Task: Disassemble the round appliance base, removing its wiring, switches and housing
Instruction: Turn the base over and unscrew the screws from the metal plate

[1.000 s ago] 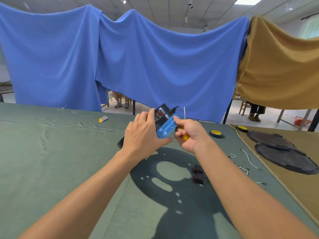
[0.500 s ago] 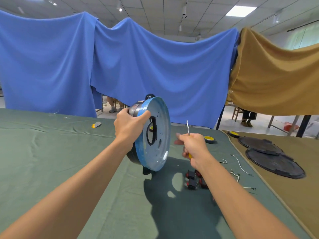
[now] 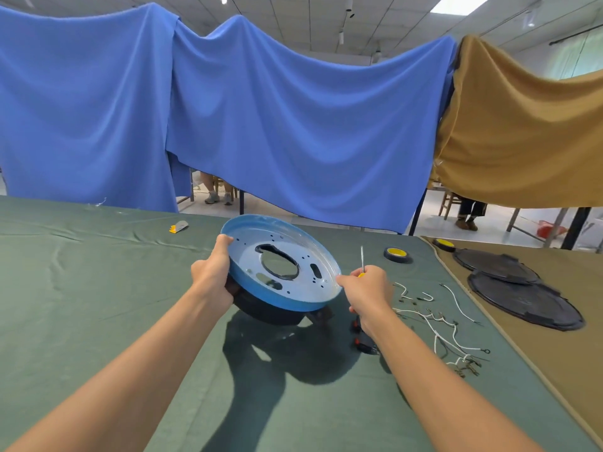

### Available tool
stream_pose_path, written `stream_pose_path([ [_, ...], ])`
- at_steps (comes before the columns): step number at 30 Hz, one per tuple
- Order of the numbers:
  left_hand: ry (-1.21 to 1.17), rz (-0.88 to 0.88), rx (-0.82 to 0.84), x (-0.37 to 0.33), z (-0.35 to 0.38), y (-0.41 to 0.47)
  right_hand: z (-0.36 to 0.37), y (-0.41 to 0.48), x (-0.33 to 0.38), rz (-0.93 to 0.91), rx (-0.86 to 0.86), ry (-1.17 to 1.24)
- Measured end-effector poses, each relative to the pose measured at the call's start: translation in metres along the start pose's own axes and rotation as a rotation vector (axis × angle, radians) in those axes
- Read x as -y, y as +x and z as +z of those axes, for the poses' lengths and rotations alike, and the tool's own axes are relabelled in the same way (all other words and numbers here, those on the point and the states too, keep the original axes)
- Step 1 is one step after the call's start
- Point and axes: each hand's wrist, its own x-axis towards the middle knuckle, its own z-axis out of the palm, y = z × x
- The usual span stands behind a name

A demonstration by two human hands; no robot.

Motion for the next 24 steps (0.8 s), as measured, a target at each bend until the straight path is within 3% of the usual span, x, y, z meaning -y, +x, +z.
stream_pose_path([
  [5,0.186,0.021,0.019,0.008,-0.009,0.005,0.017,-0.005,-0.006,0.018,0.07,-0.044],
  [11,0.678,-0.002,-0.01,0.01,-0.027,0.019,0.028,-0.003,-0.005,-0.005,-0.054,-0.016],
  [14,0.733,-0.013,0.038,0.016,-0.038,0.023,0.031,0.001,-0.004,-0.037,-0.055,-0.037],
  [16,0.817,0.02,-0.015,0.02,-0.042,0.024,0.032,0.002,-0.003,-0.035,-0.051,-0.034],
  [19,1.032,0.215,-0.135,0.018,-0.038,0.023,0.03,-0.006,-0.003,-0.062,-0.11,-0.059],
  [22,1.001,0.57,-0.057,0.019,-0.032,0.028,0.031,-0.027,-0.006,-0.113,-0.229,-0.038],
  [24,1.083,0.797,0.056,0.021,-0.032,0.031,0.035,-0.042,-0.006,-0.089,-0.216,-0.013],
])
